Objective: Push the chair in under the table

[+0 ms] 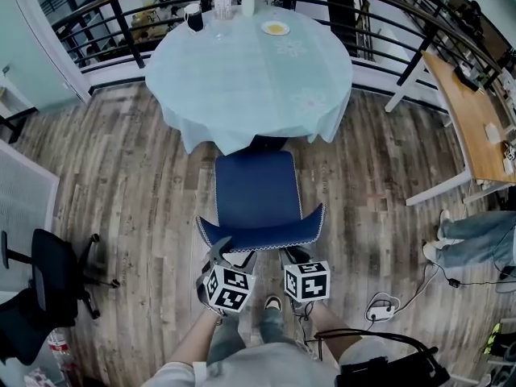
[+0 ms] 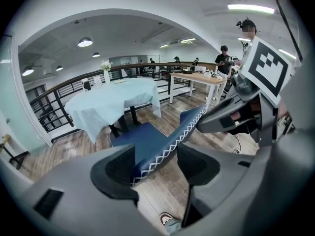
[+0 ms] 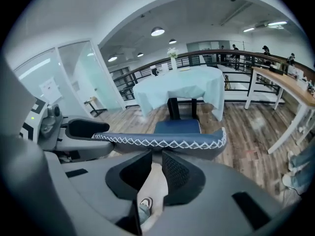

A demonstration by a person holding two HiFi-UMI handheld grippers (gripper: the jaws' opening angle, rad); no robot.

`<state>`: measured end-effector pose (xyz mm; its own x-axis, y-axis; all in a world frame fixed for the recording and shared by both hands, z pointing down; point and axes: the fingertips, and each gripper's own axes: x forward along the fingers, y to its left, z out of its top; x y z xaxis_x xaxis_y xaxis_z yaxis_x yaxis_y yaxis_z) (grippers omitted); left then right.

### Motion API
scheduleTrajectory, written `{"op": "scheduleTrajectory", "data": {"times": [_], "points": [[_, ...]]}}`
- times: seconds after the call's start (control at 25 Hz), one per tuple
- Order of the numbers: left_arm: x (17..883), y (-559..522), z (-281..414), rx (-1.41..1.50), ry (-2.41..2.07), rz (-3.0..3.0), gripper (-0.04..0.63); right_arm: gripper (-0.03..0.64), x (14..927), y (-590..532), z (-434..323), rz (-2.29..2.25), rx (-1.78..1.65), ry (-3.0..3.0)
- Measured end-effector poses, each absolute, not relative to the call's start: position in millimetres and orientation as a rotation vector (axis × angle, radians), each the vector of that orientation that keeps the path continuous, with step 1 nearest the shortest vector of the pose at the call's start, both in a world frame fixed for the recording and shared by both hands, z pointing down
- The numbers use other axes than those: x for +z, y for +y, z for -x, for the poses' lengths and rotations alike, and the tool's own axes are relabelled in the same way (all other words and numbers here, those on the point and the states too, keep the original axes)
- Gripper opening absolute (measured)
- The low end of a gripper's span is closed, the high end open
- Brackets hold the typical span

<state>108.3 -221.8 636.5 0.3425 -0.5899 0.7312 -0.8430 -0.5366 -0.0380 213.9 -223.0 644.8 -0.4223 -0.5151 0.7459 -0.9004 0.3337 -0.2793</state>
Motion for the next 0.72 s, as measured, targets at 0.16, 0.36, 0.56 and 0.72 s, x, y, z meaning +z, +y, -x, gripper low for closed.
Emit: {"op": "scheduleTrajectory", "data": {"times": [0.16, 0.36, 0.56, 0.72], "points": [[637, -231, -110, 0.996, -1.272, -2.286, 0.266, 0.075, 645, -235, -216, -1.302, 0.931, -2.064], [638, -246, -110, 1.0, -1.259, -2.288, 0.265, 0.075, 645, -250, -216, -1.329, 0.913, -2.054], [639, -263, -108, 1.004, -1.266, -2.294, 0.266, 0.075, 645, -267, -213, -1.336, 0.903, -2.057], [638, -275, -105, 1.002, -1.277, -2.302, 0.265, 0.075, 644, -280, -211, -1.347, 0.9, -2.056]]}}
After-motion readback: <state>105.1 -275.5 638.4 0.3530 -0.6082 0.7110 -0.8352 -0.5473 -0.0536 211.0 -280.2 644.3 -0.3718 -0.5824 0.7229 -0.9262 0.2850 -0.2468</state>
